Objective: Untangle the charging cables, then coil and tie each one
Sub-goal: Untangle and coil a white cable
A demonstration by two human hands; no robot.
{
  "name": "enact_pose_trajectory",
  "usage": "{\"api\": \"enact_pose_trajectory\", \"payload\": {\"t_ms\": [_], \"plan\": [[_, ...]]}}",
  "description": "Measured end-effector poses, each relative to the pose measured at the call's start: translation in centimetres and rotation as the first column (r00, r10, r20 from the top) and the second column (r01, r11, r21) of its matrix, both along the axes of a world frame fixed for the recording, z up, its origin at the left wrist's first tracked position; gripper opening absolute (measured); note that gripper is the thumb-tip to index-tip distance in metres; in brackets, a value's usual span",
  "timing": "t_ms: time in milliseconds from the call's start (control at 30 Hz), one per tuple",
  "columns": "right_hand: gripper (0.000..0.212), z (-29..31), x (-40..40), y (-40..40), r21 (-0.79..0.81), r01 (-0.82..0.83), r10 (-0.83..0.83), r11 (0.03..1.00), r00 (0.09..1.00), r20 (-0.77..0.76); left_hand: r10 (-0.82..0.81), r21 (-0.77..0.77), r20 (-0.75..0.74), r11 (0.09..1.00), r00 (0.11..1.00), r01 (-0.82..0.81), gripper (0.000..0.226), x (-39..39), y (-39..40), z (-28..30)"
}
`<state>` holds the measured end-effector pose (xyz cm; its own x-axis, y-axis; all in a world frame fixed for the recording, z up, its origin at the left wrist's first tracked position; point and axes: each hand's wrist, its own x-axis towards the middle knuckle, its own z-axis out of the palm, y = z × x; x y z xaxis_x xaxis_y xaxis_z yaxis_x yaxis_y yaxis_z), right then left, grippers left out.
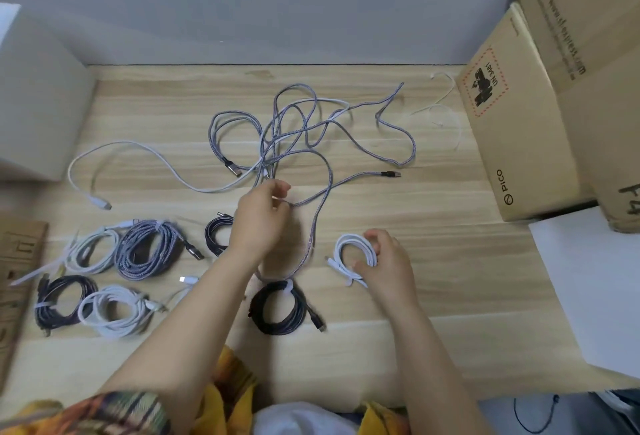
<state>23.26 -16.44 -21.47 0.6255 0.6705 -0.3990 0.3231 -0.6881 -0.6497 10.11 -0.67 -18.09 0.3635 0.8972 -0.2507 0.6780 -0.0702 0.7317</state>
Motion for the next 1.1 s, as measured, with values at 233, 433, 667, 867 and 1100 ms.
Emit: {"api": "enact_pose_trajectory", "payload": {"t_ms": [233,433,667,867,1100], "plan": [[0.054,2.3,-1.1,2.9,0.006,-0.042,0.040,0.999,0.976,0.214,0.014,0.225,-0.174,0.974,0.985,0.026,0.026,-3.2,4.9,-2.3],[0.050,4.7,-4.6,10.6,0.055,-0.378,0.346,0.924,0.889,0.299,-0.055,0.196,-0.301,0.973,0.952,0.118,0.029,-4.9,8.1,-3.4],[0.048,3.9,-8.3,18.4,0.091,-0.546,0.498,0.833,0.811,0.307,-0.158,0.181,-0.426,0.950,0.891,0.255,0.007,-5.7,9.7,-2.6],[0.039,2.7,-7.8,20.2,0.264,-0.351,0.322,0.899,0.935,0.146,-0.147,0.174,0.248,0.979,0.958,0.105,0.018,-6.3,11.3,3.4],[0.036,3.5,-6.6,21.5,0.427,-0.087,0.105,0.900,0.994,-0.018,0.015,-0.155,0.847,0.963,0.531,0.221,0.006,-4.8,9.6,11.5]]}}
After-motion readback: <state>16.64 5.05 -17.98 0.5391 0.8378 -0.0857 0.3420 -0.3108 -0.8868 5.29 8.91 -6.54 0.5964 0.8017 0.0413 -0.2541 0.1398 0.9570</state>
